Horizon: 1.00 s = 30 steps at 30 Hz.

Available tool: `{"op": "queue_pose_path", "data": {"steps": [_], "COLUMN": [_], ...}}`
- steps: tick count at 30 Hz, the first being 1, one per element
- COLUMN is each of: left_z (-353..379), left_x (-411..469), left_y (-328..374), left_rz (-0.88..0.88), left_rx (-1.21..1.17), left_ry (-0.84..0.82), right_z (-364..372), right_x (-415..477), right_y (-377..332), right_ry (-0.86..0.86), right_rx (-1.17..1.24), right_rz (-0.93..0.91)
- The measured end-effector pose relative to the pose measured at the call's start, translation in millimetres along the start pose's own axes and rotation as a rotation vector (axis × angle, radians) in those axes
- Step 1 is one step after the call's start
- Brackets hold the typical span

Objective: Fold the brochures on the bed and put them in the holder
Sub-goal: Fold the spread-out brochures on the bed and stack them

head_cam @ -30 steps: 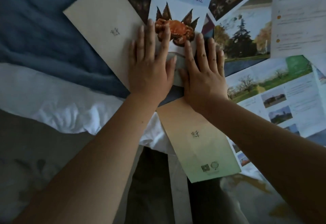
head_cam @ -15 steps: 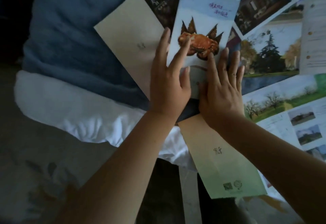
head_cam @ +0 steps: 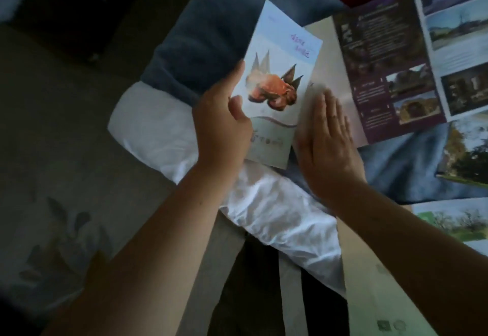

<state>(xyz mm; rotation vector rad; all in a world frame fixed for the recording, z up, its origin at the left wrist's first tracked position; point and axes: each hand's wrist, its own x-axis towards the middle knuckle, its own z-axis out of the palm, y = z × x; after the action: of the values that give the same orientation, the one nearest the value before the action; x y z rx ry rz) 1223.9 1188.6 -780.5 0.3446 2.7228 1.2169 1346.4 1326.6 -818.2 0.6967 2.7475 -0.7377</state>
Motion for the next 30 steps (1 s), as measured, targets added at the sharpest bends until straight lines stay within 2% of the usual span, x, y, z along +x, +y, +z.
{"op": "queue_pose_path", "data": {"steps": [5, 9, 12, 17, 20, 23, 30], "left_z": [-17.0, -9.6, -2.4, 2.9, 1.3, 2.4, 12.3], "left_x": [11.4, 9.4, 3.2, -4.0, -1.7, 3.8, 53.0], "left_y": [-29.8, -36.2, -35.2, -29.3, -34.8, -40.8, -43.2], "left_rz": [0.014, 0.076, 0.066, 0.077, 0.085, 0.134, 0.339], "left_rx": [0.1, 0.193, 0.294, 0.496, 0.619, 0.704, 0.585], "left_ry": [-0.012, -0.054, -0.084, -0.205, -0.294, -0.374, -0.501], "right_z": [-10.8, -26.0, -30.6, -15.0, -0.5, 9.7, 19.8], "right_x": [25.7, 41.8, 44.5, 28.9, 22.8, 19.9, 26.0], "right_y": [21.0, 25.6, 5.4, -43.7, -59.1, -65.7, -92.9], "right_ry": [-0.017, 0.006, 0.022, -0.08, -0.115, -0.134, -0.158], "right_rx": [-0.212, -0.232, -0.211, -0.154, -0.131, -0.153, -0.149], "right_rz": [0.068, 0.176, 0.094, -0.116, -0.161, -0.11, 0.075]}}
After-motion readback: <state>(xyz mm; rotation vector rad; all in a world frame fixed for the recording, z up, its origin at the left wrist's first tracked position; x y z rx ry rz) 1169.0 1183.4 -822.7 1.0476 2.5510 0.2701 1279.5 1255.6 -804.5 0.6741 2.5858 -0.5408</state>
